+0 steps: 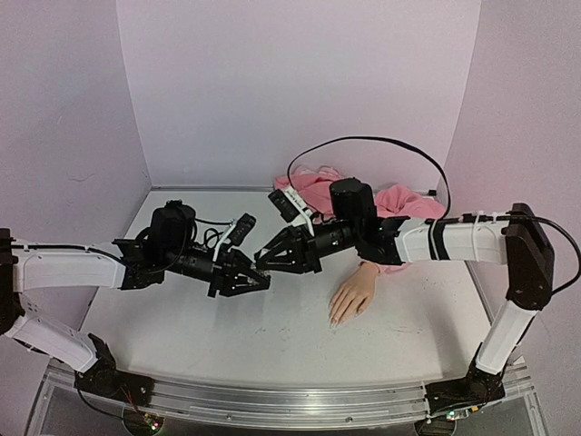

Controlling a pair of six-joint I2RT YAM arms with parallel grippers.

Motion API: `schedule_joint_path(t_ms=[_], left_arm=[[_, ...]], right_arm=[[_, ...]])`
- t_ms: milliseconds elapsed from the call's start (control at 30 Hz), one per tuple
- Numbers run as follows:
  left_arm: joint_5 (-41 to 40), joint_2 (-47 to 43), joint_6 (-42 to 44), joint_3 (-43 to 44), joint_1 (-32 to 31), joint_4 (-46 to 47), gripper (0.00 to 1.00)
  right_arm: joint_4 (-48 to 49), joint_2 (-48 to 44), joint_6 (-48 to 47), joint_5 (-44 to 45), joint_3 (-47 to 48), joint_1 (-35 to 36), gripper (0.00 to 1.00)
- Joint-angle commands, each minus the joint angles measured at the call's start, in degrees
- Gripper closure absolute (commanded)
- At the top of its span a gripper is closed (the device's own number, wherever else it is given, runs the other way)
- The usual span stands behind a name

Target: Paint the nails

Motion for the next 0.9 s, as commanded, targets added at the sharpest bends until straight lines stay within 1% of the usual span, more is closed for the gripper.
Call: schedule_joint_path(t_ms=[0,67,100,167,200,267,367,467,667,800,867], left_arm=[[-24.55,-5.96,2.31,-0.62,-1.18,8.25,1.0],[-40.28,-6.53,3.91,-1.9,-4.11,8.02,1.0],[-45.32,-6.52,5.47,-1.96,-4.89,7.62,1.0],[-56.51,-6.2,7.03,-1.53,-7.54,7.07,1.0],[-59.44,-5.99,7.07,-1.33,-7.97,6.91,1.0],[-63.42,-5.66,6.96,-1.13,-8.46,6.85,1.0],[-65.73,-4.7,7.07,-0.59,-8.78,6.85,1.0],[-67.87,-3.2,8.54,0.13,-9.5,6.74,1.0],[-67.88,-1.47,8.58,0.89,-10.13,6.56,1.0],[-66.96,-0.44,8.33,1.48,-10.45,6.5,1.0],[-66.4,-0.01,8.05,1.91,-10.58,6.41,1.0]], right_arm=[[2.34,-7.33,6.01,21.13,-3.2,0.74,0.58],[2.29,-8.36,10.56,28.41,-4.79,-0.57,0.31],[2.17,-8.59,12.01,30.87,-5.25,-0.73,0.22],[1.41,-8.41,14.18,32.31,-5.04,-0.79,0.17],[0.54,-8.24,15.53,33.49,-4.3,-0.75,0.15],[-0.07,-7.78,19.08,35.06,-3.53,-0.72,0.15],[0.88,-6.23,23.34,37.63,-2.38,0.46,0.23],[0.89,-4.16,25.01,41.85,-0.11,2.41,0.26],[0.85,-1.51,27.06,47.53,3.78,4.69,0.32],[0.67,0.85,27.7,48.17,6.84,4.93,0.41],[0.33,2.01,27.29,48.6,8.51,5.33,0.48]])
